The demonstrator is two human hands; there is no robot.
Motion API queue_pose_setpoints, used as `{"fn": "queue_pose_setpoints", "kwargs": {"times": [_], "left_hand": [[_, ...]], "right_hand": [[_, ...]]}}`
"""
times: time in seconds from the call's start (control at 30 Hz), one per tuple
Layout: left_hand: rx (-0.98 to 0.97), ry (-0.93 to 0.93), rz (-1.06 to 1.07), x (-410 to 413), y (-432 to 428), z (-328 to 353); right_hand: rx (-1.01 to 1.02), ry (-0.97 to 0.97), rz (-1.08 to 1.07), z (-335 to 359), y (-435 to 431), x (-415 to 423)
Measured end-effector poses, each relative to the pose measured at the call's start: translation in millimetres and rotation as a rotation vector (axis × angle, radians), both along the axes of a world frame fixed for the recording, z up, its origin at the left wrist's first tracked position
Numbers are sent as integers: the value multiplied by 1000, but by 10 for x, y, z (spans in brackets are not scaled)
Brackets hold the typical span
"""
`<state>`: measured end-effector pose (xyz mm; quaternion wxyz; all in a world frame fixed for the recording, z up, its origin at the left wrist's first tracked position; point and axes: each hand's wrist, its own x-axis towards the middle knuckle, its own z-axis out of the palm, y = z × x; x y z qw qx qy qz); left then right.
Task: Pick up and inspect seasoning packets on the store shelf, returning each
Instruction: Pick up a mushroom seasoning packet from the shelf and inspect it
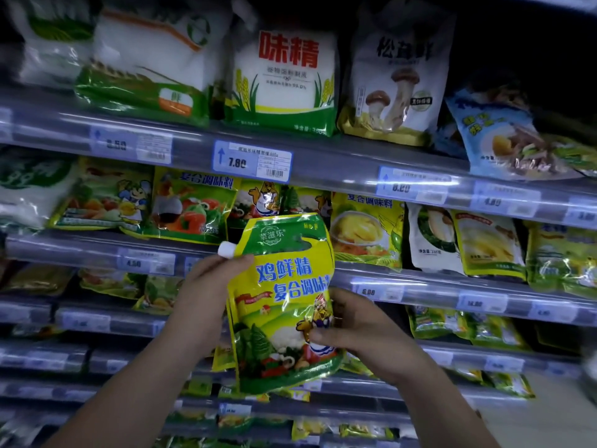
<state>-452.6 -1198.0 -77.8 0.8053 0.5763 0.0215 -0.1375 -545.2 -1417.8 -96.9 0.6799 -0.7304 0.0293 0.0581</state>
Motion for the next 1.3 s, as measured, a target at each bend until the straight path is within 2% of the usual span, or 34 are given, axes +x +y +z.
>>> {"fn": "queue_pose_setpoints", "kwargs": {"times": [0.17, 0.3, 0.4, 0.5, 0.63, 0.7, 0.87, 1.0, 1.13, 1.3], "left_hand": [[-66, 36, -66, 157, 9, 68], [-107, 20, -212, 186, 1, 120], [-80, -20, -201, 195, -4, 101], [8, -54, -129, 232, 60, 26], [355, -162, -372, 125, 108, -24], [387, -241, -414, 101, 55, -40], [397, -375, -265, 176, 25, 21], [478, -397, -174, 310, 58, 56], [829, -664, 45, 473, -6, 89], [1014, -711, 216, 638, -55, 114]], "right_hand": [[-27, -42, -24, 28, -35, 44], [16, -40, -55, -17, -95, 80], [54, -31, -62, -38, -103, 116], [96, -43, -86, -46, -86, 142], [281, -63, -189, 35, -67, 234], [243, -129, -246, 91, -66, 305], [-122, -214, -396, 237, -12, 432], [-140, -233, -326, 334, 17, 510], [-174, -282, -442, 421, 86, 736], [-359, -264, -546, 449, 229, 928]]}}
